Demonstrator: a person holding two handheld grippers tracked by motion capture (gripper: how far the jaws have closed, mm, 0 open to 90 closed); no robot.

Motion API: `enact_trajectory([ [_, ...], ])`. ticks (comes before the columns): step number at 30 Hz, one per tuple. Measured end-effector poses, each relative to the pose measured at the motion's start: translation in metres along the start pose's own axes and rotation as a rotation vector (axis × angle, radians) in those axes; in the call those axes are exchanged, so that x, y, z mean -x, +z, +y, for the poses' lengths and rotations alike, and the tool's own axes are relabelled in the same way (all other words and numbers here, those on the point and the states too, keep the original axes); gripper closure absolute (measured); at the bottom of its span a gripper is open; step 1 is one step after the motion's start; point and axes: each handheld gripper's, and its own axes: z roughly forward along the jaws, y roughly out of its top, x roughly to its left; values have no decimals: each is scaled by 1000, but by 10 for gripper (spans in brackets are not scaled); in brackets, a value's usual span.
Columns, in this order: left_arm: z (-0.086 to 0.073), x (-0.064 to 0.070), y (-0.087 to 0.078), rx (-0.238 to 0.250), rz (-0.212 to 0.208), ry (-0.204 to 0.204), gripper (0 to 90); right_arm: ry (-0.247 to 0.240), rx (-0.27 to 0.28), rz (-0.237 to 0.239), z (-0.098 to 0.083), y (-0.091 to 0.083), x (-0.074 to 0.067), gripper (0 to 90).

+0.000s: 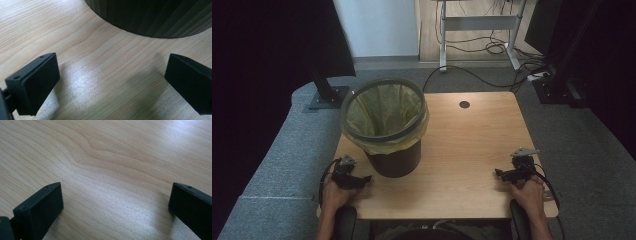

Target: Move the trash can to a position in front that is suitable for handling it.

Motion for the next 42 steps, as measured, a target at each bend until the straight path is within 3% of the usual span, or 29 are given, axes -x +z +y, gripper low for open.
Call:
enact_trajectory([
  [10,4,3,3,0,34,-43,0,-9,0,9,1,1,1,0],
  [15,4,0,3,10,14,-56,0,-8,-1,9,1,1,1,0],
  [17,4,-2,2,26,-7,-84,0,-4,0,5,1,1,0,0],
  [18,4,-6,0,39,-36,-126,0,-2,0,2,1,1,0,0],
  [19,4,-6,0,39,-36,-126,0,-2,0,2,1,1,0,0],
  [20,5,-10,-1,44,-55,-162,0,-1,0,2,1,1,0,0],
  [22,6,-11,-1,46,-50,-176,0,-2,0,2,1,1,0,0],
  [25,8,-12,-1,36,-41,-170,0,-1,0,2,1,1,0,0],
  [34,21,-21,-7,68,-4,-182,0,-1,0,0,1,1,-1,0],
  [42,38,-39,-20,120,41,-181,0,-13,0,16,0,0,-2,0],
])
